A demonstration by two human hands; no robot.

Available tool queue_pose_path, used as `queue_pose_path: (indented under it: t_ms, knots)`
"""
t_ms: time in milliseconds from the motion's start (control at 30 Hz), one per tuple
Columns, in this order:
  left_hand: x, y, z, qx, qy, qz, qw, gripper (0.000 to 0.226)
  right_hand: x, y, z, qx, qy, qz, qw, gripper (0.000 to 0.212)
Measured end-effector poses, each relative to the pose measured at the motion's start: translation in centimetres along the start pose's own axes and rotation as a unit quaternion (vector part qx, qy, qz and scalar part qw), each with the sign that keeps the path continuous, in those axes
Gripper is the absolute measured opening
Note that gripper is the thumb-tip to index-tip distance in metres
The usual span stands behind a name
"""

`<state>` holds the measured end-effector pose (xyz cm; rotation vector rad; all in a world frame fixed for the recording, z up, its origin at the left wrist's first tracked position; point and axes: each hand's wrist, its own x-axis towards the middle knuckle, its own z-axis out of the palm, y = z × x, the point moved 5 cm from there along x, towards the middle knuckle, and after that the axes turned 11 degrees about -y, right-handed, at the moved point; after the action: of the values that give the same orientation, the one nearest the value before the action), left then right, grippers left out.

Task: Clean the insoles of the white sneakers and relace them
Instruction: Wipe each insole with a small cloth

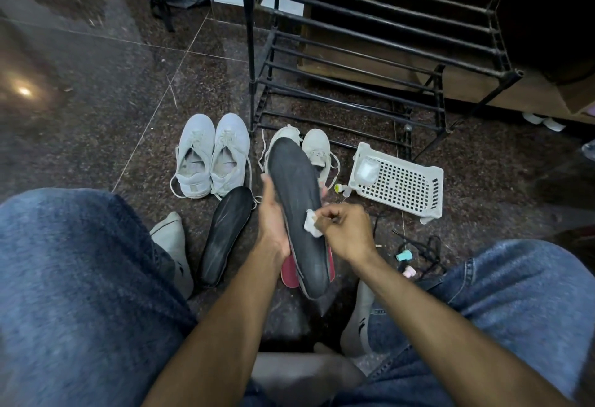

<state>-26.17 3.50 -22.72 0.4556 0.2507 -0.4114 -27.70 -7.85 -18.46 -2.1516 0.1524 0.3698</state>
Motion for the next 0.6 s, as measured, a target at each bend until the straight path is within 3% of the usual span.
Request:
queue_pose_path:
  t_ms: [133,200,267,333,467,600]
  knots:
    - [-1.7,-2.9,0.1,0.04,0.013,-0.076,0.996,0.05,1.8,0.2,-1.1,0.067,0.031,0.046,0.996,0.018]
    - [-2.1,-3.5,-0.1,0.036,0.016,-0.097,0.995,0.045,1.4,-0.4,-1.1,-0.066,0.01,0.007,0.998,0.01]
    - [-2.0,-3.3,0.2,0.003,0.008,-0.087,0.996,0.049,0.4,-1.7,-0.9,-0.269,0.013,-0.084,0.959,0.013]
    - [-1.7,-3.0,0.2,-0.023,0.012,-0.075,0.997,0.051,-0.1,-2.5,-0.4,-0.35,0.005,-0.131,0.928,0.019]
    - [-1.5,-2.3,-0.7,-0.04,0.016,-0.064,0.997,0.059,-2.4,-2.3,1.7,-0.326,-0.096,-0.125,0.932,0.021]
    - [-0.7,-1.7,-0.6,-0.075,0.022,-0.039,0.996,0.062,-4.1,-2.0,1.4,-0.276,-0.089,-0.137,0.947,0.019]
